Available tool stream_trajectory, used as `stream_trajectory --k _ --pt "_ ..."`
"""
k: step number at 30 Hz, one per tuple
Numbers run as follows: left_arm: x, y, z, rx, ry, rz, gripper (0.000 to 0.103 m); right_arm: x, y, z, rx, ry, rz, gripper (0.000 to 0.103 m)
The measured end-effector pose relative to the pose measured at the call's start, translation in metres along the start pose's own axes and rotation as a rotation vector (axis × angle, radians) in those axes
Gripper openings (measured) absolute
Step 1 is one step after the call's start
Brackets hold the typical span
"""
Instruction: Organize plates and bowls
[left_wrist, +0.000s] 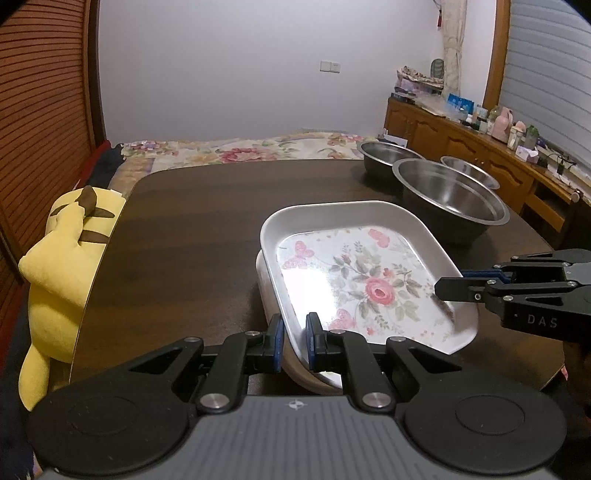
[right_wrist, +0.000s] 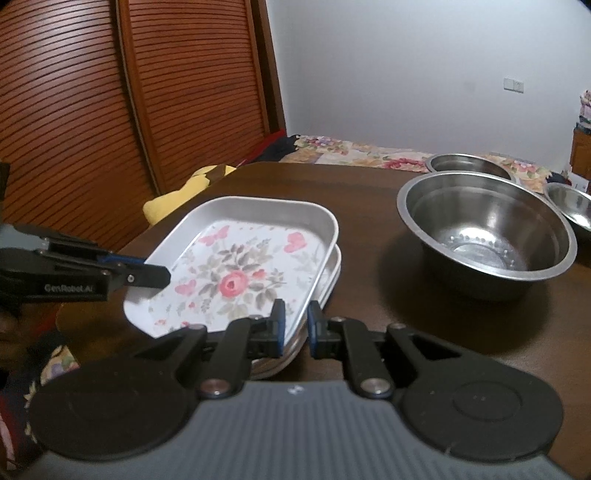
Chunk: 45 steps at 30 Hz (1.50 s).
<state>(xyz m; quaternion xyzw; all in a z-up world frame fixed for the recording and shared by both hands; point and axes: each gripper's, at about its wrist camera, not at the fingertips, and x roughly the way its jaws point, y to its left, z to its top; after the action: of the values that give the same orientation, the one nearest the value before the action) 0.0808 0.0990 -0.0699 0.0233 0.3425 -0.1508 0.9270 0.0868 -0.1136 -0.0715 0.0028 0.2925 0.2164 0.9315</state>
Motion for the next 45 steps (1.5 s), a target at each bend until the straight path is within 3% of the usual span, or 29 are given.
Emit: stream_trajectory --k 8,31,37,45 --pt "0.006 -0.005 0.000 0.041 -0.003 0.056 0.013 0.003 0.007 -0.005 -0.014 -0.016 -0.030 0.017" --pt "0.002 0.001 0.003 -0.002 -0.025 0.040 0.013 0.000 0.006 -0.006 0.003 -0.040 -0.025 0.019" --pt "-0.003 -0.001 0.017 -0.009 -0.057 0.034 0.016 -0.018 -0.001 0.004 0.005 -0.083 -0.031 0.019" --pt "0.004 -0.033 0.050 0.033 -0.110 -0.006 0.025 -0.044 -0.029 0.023 0.005 -0.165 -0.091 0.019"
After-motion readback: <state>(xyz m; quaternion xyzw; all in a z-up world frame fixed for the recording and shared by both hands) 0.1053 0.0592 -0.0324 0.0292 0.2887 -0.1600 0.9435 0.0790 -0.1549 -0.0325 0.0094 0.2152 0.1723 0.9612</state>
